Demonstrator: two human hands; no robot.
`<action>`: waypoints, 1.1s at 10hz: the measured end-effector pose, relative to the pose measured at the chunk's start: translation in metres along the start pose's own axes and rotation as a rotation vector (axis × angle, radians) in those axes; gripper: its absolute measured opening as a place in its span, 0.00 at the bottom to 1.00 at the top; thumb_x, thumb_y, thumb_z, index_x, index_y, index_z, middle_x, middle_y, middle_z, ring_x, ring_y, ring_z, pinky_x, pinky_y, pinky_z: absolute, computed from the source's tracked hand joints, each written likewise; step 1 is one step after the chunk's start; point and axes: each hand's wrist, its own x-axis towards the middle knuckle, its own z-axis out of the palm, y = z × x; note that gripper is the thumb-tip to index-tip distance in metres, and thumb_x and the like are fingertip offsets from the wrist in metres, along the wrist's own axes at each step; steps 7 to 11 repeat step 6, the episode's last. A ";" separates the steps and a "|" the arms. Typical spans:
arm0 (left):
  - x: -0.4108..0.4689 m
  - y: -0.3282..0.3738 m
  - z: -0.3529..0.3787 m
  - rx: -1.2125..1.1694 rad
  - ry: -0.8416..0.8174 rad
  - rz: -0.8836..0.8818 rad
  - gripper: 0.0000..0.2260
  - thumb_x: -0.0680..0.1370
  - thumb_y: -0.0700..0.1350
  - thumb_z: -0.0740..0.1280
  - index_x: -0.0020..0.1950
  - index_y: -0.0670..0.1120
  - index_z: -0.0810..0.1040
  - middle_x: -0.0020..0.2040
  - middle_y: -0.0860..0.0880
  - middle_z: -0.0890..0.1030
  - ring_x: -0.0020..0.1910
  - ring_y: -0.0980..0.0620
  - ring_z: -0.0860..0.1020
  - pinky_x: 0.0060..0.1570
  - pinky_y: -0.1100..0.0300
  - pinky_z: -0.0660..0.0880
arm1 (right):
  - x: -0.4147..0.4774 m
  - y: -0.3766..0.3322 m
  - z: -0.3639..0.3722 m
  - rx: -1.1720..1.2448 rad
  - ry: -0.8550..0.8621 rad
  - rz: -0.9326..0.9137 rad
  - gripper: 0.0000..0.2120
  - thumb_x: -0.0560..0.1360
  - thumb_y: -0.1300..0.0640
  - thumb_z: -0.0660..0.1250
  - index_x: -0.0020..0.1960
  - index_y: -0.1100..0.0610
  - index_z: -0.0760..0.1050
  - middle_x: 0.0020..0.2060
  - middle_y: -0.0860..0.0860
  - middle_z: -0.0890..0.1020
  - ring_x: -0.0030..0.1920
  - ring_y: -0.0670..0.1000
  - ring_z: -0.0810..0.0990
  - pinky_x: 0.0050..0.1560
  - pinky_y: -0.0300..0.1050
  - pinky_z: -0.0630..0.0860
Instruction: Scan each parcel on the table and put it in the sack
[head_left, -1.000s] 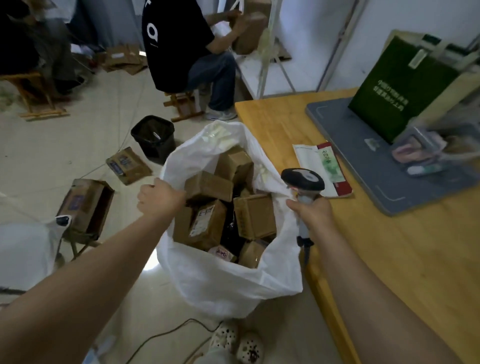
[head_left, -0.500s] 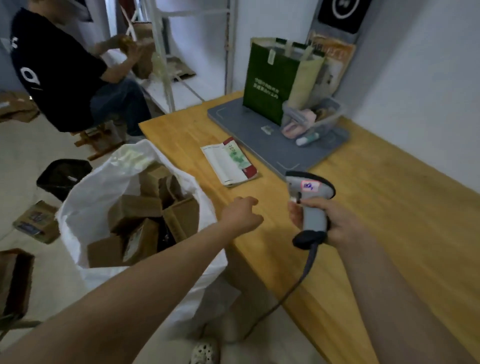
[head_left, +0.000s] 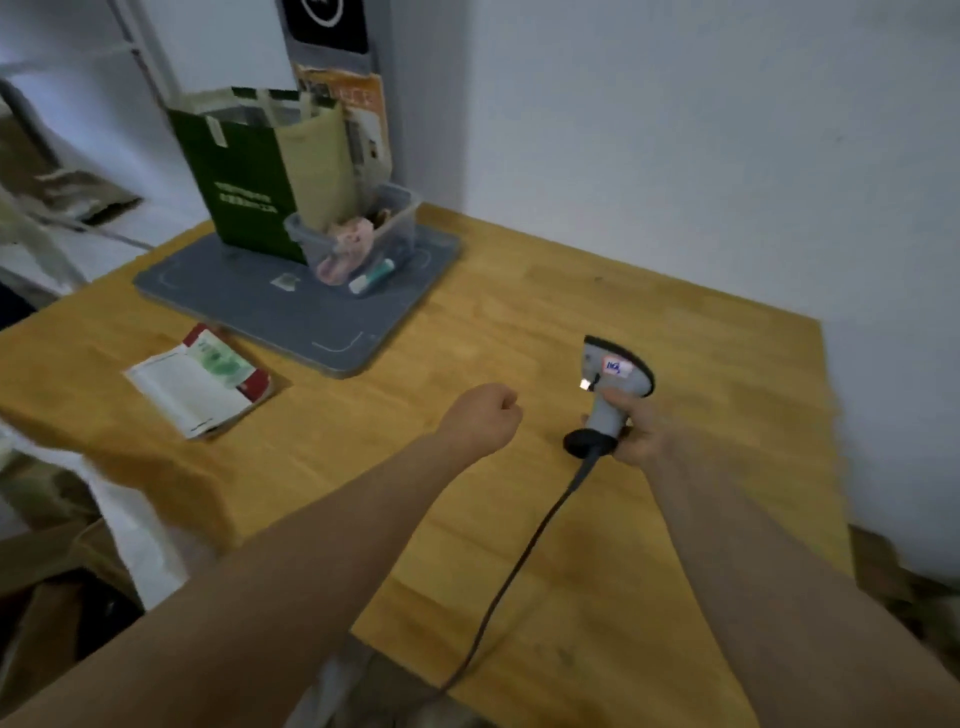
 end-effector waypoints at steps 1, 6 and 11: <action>0.014 0.000 0.015 0.140 -0.045 0.015 0.20 0.83 0.47 0.57 0.75 0.45 0.66 0.71 0.47 0.71 0.67 0.49 0.71 0.63 0.56 0.69 | 0.026 0.031 -0.025 -0.032 0.073 0.014 0.13 0.76 0.60 0.67 0.58 0.64 0.72 0.46 0.56 0.77 0.40 0.53 0.76 0.38 0.48 0.76; 0.026 -0.044 0.030 0.452 -0.265 0.050 0.25 0.81 0.49 0.61 0.78 0.50 0.59 0.76 0.48 0.64 0.73 0.48 0.64 0.70 0.55 0.64 | 0.043 0.051 -0.041 -0.414 0.449 -0.200 0.19 0.79 0.57 0.63 0.68 0.64 0.69 0.63 0.59 0.74 0.63 0.60 0.73 0.57 0.52 0.72; 0.026 -0.044 0.030 0.452 -0.265 0.050 0.25 0.81 0.49 0.61 0.78 0.50 0.59 0.76 0.48 0.64 0.73 0.48 0.64 0.70 0.55 0.64 | 0.043 0.051 -0.041 -0.414 0.449 -0.200 0.19 0.79 0.57 0.63 0.68 0.64 0.69 0.63 0.59 0.74 0.63 0.60 0.73 0.57 0.52 0.72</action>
